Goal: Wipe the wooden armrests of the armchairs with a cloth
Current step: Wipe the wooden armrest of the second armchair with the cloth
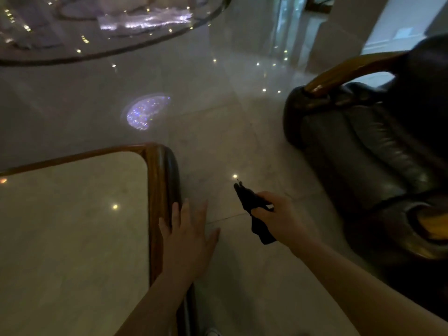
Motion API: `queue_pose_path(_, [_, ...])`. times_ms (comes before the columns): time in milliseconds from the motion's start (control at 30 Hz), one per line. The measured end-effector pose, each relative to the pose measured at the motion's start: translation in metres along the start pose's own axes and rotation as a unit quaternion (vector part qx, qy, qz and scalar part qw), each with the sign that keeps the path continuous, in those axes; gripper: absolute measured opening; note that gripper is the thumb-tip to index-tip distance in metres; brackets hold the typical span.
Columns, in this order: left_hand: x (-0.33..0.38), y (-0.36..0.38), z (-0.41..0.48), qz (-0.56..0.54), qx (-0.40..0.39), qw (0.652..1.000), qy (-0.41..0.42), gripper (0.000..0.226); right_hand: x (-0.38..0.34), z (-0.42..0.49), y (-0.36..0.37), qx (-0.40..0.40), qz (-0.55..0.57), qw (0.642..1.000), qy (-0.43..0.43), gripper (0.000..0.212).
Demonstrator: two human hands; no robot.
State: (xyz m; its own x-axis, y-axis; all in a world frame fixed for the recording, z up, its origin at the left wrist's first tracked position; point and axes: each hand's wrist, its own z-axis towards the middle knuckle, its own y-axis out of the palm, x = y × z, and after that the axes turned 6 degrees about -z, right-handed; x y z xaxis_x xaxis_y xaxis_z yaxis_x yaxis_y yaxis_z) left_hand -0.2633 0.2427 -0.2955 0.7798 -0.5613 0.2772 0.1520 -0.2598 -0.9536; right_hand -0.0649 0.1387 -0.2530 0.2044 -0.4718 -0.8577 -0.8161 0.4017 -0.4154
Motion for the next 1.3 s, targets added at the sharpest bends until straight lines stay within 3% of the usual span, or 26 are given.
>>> queue_pose_path(233, [0.141,0.011,0.004,0.019,-0.009,0.995,0.094,0.079,0.058,-0.042,-0.128,0.110,0.036,0.991,0.068,0.028])
queue_pose_path(567, [0.313,0.047,0.003,0.020,-0.032,0.977,0.210,0.076,0.139,-0.113,-0.280,0.225,0.080,0.960,0.144,0.020])
queue_pose_path(833, [0.414,0.073,0.010,0.029,-0.070,0.947,0.311,0.075,0.193,-0.159,-0.349,0.316,0.142,0.917,0.196,0.026])
queue_pose_path(1300, [0.583,0.160,0.083,0.050,-0.155,0.852,0.498,0.073,0.287,-0.169,-0.429,0.471,0.223,0.810,0.267,0.027])
